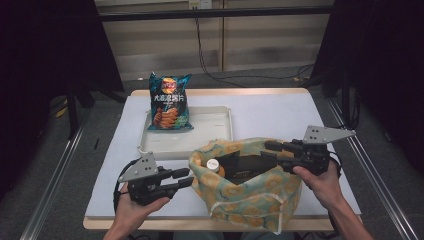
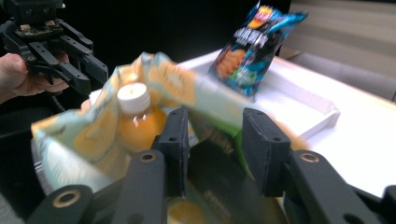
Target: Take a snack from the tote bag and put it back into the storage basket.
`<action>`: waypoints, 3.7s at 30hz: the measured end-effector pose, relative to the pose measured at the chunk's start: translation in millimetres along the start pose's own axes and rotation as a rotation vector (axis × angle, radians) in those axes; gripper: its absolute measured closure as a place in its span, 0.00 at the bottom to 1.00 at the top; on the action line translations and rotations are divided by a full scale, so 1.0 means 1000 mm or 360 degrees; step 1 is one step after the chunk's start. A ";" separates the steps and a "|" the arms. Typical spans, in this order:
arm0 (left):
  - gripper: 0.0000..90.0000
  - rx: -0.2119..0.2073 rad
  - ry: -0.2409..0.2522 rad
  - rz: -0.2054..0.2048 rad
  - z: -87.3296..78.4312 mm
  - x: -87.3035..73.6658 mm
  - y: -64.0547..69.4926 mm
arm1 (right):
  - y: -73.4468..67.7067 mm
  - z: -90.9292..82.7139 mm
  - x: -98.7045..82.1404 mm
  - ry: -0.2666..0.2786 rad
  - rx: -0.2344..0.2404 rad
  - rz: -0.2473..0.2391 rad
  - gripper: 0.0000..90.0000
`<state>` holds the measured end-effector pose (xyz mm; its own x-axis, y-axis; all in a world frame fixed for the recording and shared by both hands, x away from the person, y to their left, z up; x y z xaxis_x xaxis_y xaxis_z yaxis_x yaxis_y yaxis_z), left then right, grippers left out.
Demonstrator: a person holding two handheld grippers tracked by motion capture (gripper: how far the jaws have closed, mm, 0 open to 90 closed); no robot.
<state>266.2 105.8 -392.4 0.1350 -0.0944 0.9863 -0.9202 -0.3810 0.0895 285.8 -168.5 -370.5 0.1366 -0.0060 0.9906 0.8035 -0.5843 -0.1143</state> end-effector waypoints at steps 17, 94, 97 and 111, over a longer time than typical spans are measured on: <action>0.53 0.0059 0.0049 0.0006 0.046 0.018 -0.041 | 0.041 0.008 -0.007 -0.0042 -0.0128 -0.0008 0.42; 0.51 0.0126 0.0080 -0.0052 0.038 0.011 -0.033 | 0.068 -0.012 -0.032 0.0023 -0.0388 0.0115 0.34; 0.52 0.0087 0.0098 -0.0048 0.035 0.015 -0.024 | 0.062 -0.016 -0.029 0.0036 -0.0377 0.0101 0.35; 0.59 -0.0159 -0.0134 -0.0074 0.033 -0.037 0.017 | 0.057 -0.023 -0.057 -0.0085 -0.0395 0.0153 0.40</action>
<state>258.1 72.2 -431.5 0.2046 -0.1570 0.9662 -0.9437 -0.2937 0.1521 310.1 -219.9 -432.2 0.2409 -0.0322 0.9700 0.6197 -0.7641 -0.1793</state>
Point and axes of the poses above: each handheld gripper's, and its own axes: z roughly forward along the jaws, x roughly out of its top, y roughly to its right, the point moved 8 cm from there along z, roughly forward along the jaws, and after that the axes turned 15 degrees about y, right-handed, at the moved point
